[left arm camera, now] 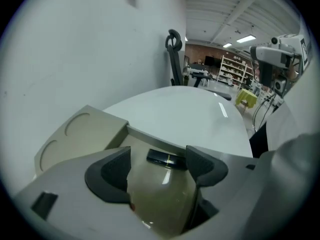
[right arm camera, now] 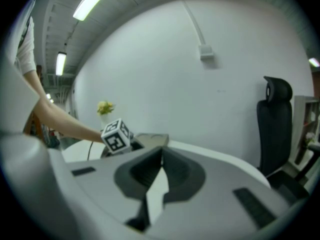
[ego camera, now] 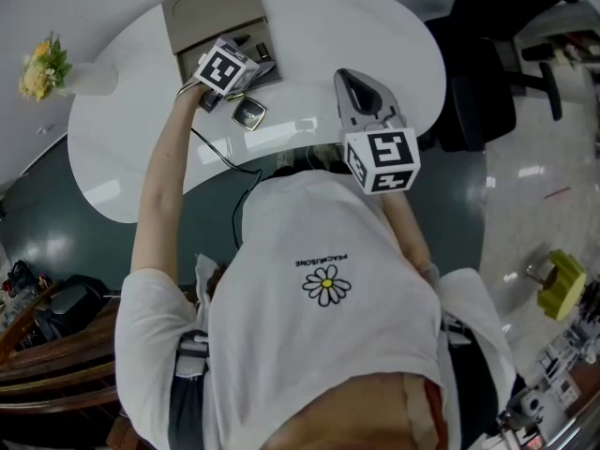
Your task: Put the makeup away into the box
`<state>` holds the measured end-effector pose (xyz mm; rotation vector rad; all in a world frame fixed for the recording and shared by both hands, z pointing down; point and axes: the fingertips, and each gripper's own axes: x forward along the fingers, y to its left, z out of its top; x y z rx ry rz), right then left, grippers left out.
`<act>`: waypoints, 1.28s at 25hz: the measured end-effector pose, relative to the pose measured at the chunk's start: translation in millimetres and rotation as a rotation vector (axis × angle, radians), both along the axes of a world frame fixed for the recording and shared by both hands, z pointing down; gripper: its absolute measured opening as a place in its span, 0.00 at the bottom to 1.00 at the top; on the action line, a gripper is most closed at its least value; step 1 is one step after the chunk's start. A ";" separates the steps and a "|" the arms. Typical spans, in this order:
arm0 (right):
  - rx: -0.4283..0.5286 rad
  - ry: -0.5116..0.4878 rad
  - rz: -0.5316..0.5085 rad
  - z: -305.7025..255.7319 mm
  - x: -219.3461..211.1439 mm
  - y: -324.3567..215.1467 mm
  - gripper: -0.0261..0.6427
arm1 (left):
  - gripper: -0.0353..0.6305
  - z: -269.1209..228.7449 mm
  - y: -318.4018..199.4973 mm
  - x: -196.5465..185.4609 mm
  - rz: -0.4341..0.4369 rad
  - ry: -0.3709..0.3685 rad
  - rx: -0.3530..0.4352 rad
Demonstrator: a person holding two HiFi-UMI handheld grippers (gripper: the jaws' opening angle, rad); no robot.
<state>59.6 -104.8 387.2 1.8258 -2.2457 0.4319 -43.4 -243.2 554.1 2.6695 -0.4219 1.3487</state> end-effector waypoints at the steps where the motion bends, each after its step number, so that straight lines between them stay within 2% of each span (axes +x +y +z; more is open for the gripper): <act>1: 0.008 0.003 -0.006 -2.6 -0.7 -2.6 0.08 | 0.58 -10.6 -2.8 0.2 -0.027 0.044 0.004; 6: 0.034 0.004 -0.025 -10.1 -6.0 -10.2 0.08 | 0.56 -96.0 7.2 -1.6 -0.142 0.329 0.075; 9: 0.028 0.001 -0.047 -7.5 -14.2 -11.9 0.08 | 0.39 -141.9 24.8 -10.6 -0.234 0.482 0.142; 13: 0.024 -0.004 -0.085 -4.1 -24.8 -16.8 0.08 | 0.30 -179.4 58.4 -24.9 -0.384 0.629 0.285; 15: 0.031 -0.004 -0.107 -5.7 -29.5 -20.4 0.08 | 0.19 -185.8 72.0 -36.3 -0.486 0.619 0.389; 17: 0.034 -0.005 -0.127 -7.4 -34.2 -23.9 0.08 | 0.13 -183.5 82.5 -47.1 -0.577 0.566 0.450; 22: 0.032 -0.007 -0.188 -4.4 -53.6 -32.0 0.08 | 0.08 -170.8 96.1 -71.5 -0.731 0.512 0.474; 24: 0.029 -0.010 -0.211 -3.1 -60.8 -34.6 0.08 | 0.08 -168.7 98.9 -79.5 -0.765 0.495 0.497; 28: 0.031 -0.018 -0.239 -3.1 -69.4 -39.6 0.08 | 0.08 -169.7 103.6 -87.9 -0.796 0.509 0.496; 30: 0.032 -0.021 -0.248 -2.8 -72.0 -41.4 0.08 | 0.08 -170.3 104.6 -89.4 -0.794 0.513 0.501; 32: 0.031 -0.022 -0.256 -2.2 -74.2 -41.8 0.08 | 0.08 -171.8 107.0 -87.0 -0.767 0.550 0.483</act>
